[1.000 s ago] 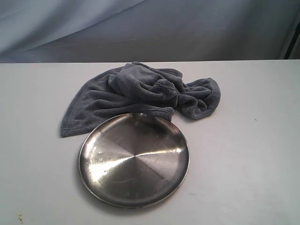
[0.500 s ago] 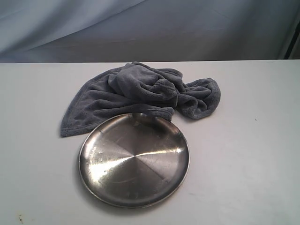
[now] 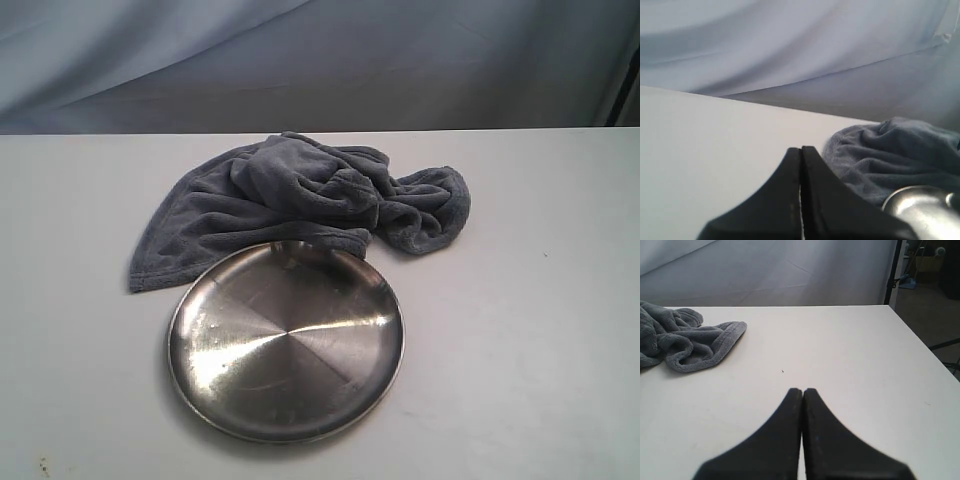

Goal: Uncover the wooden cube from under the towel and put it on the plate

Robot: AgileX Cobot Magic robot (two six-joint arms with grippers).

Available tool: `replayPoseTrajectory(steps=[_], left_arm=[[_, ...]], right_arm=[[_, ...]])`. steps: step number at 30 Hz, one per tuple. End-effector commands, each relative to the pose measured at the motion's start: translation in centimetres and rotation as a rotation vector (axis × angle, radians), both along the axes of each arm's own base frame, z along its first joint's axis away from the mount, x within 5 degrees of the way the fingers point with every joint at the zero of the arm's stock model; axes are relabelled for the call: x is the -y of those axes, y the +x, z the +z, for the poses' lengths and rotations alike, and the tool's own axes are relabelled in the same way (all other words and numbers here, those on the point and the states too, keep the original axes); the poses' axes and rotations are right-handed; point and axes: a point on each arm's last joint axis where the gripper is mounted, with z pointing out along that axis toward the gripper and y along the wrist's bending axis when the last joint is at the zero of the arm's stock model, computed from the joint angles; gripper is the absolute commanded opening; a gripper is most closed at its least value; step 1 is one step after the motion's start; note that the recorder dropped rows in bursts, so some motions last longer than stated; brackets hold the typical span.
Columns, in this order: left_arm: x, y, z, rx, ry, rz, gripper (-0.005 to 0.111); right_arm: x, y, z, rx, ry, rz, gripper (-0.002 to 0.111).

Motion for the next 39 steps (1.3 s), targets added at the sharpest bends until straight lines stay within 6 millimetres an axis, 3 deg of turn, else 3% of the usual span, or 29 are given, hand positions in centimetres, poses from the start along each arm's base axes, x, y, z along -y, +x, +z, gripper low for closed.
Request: replayPoseTrajectory(steps=[1, 4, 8, 12, 15, 20, 26, 30, 39], left_arm=[[-0.1, 0.0, 1.5, 0.177, -0.337, 0.015, 0.000], [0.0, -0.3, 3.0, 0.196, -0.384, -0.001, 0.000], [0.4, -1.3, 6.6, 0.187, -0.316, -0.039, 0.000], [0.5, -0.6, 9.6, -0.046, -0.145, -0.040, 0.000], [0.7, 1.8, 11.8, -0.303, 0.216, -0.133, 0.000], [1.9, 7.0, 13.9, -0.477, 0.331, -0.293, 0.000], [4.6, 12.3, 14.0, -0.711, 0.353, -0.417, 0.000], [6.8, 14.7, 13.5, -0.765, 0.364, -0.479, 0.000], [14.8, 19.0, 10.2, -0.863, 0.388, -0.470, 0.000]], right_arm=[[0.0, 0.0, -0.2, -0.006, 0.009, 0.005, 0.003], [0.0, 0.0, -0.2, -0.006, 0.009, 0.005, 0.003], [0.0, 0.0, -0.2, -0.006, 0.009, 0.005, 0.003], [0.0, 0.0, -0.2, -0.006, 0.009, 0.005, 0.003], [0.0, 0.0, -0.2, -0.006, 0.009, 0.005, 0.003], [0.0, 0.0, -0.2, -0.006, 0.009, 0.005, 0.003], [0.0, 0.0, -0.2, -0.006, 0.009, 0.005, 0.003], [0.0, 0.0, -0.2, -0.006, 0.009, 0.005, 0.003], [0.0, 0.0, -0.2, -0.006, 0.009, 0.005, 0.003]])
